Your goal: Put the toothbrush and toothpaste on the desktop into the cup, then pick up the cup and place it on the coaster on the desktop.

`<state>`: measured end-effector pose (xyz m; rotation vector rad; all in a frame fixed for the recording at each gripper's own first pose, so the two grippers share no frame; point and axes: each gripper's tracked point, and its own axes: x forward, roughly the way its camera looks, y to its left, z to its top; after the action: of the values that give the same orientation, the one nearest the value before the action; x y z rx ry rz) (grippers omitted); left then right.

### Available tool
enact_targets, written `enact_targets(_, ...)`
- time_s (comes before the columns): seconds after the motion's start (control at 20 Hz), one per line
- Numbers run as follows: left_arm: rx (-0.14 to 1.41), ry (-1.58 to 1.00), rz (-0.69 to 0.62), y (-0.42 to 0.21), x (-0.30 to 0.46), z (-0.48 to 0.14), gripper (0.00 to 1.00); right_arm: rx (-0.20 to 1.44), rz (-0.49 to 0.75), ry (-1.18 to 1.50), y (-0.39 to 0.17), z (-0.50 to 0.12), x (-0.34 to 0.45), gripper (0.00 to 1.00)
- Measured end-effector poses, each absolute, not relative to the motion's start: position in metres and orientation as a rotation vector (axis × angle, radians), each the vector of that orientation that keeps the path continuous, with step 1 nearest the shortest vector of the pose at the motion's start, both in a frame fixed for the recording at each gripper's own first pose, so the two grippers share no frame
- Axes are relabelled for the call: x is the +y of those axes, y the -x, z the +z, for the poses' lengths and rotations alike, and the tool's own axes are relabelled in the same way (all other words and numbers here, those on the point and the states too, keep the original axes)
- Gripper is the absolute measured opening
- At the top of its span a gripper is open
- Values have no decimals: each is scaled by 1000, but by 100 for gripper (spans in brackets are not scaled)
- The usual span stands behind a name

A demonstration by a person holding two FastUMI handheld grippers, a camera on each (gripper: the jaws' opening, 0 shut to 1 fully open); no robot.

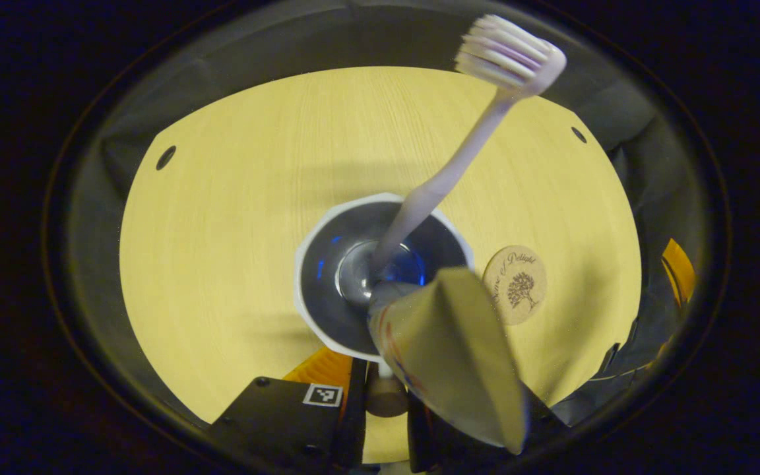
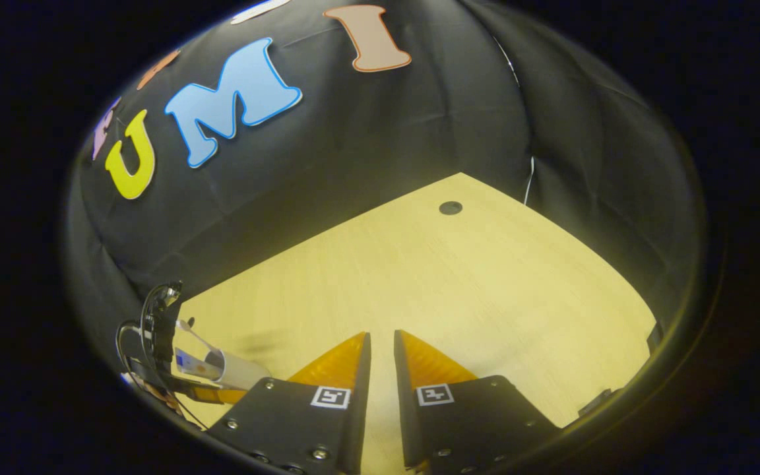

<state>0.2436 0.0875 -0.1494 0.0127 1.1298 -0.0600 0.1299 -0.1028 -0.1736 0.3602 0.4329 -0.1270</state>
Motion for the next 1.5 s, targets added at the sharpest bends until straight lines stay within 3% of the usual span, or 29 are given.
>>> enact_targets(0.75, 1084, -161, -248, -238, -25, -116, 27, 407, -208, -403, -100, -173, -158, 22)
enact_targets(1.5, 1091, -208, -205, -222, -31, -131, 30, 423, -221, -436, -90, -177, -186, 22)
